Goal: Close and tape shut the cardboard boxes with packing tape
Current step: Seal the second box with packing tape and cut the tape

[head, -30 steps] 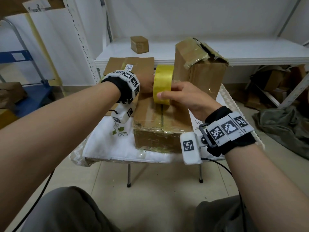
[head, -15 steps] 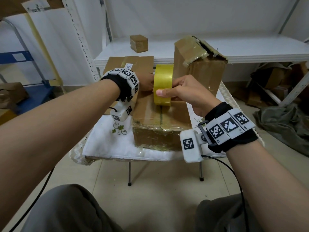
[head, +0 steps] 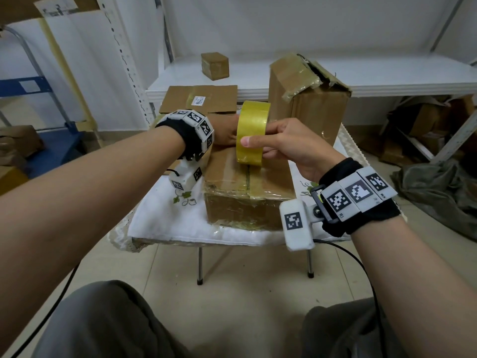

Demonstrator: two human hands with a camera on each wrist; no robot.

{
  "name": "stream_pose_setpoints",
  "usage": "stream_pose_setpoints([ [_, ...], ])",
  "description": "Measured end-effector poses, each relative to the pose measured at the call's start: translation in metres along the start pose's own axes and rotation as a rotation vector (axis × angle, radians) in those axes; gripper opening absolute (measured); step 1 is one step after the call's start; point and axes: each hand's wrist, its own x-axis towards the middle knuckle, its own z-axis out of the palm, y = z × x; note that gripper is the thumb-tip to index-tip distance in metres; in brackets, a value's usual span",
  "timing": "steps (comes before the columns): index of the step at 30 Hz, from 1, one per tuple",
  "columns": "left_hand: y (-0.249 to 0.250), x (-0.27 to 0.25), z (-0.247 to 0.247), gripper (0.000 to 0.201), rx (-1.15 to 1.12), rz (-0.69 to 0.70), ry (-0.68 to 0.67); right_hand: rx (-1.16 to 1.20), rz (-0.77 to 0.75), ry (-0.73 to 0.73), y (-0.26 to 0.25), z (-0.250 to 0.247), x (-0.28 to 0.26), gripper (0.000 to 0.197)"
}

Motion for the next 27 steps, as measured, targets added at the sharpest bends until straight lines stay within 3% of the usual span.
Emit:
stream_pose_setpoints([
  [4, -0.009, 0.009, 0.003, 0.027, -0.138, 0.196, -0.041, 0.013, -0.02, 0.036, 0.003, 0.0, -0.001, 0.025],
  [5, -0.014, 0.008, 0.004, 0.034, -0.197, 0.212, -0.045, 0.02, -0.019, 0.064, 0.004, -0.002, 0.0, 0.029],
  [7, -0.03, 0.009, 0.007, 0.073, -0.349, 0.112, 0.047, 0.024, 0.004, 0.121, 0.005, -0.004, -0.002, 0.036],
  [10, -0.055, -0.002, 0.013, 0.083, -0.565, -0.223, 0.214, 0.063, 0.067, 0.171, 0.006, -0.008, -0.003, 0.024],
  [12, -0.057, -0.016, 0.017, 0.092, -0.686, -0.363, 0.086, 0.078, 0.108, 0.181, 0.007, -0.011, -0.004, 0.019],
  [15, -0.054, -0.029, 0.03, 0.067, -0.831, -0.404, -0.173, 0.083, 0.135, 0.162, 0.007, -0.009, -0.003, 0.018],
  [17, -0.053, -0.031, 0.041, 0.067, -0.91, -0.407, -0.282, 0.113, 0.122, 0.162, 0.008, -0.007, -0.003, 0.016],
  [21, -0.058, -0.029, 0.055, 0.076, -1.102, -0.387, -0.314, 0.159, 0.081, 0.185, 0.01, -0.006, -0.005, 0.011],
  [27, -0.054, -0.035, 0.068, 0.075, -1.344, -0.385, -0.21, 0.189, 0.052, 0.167, 0.007, -0.013, -0.007, 0.017],
])
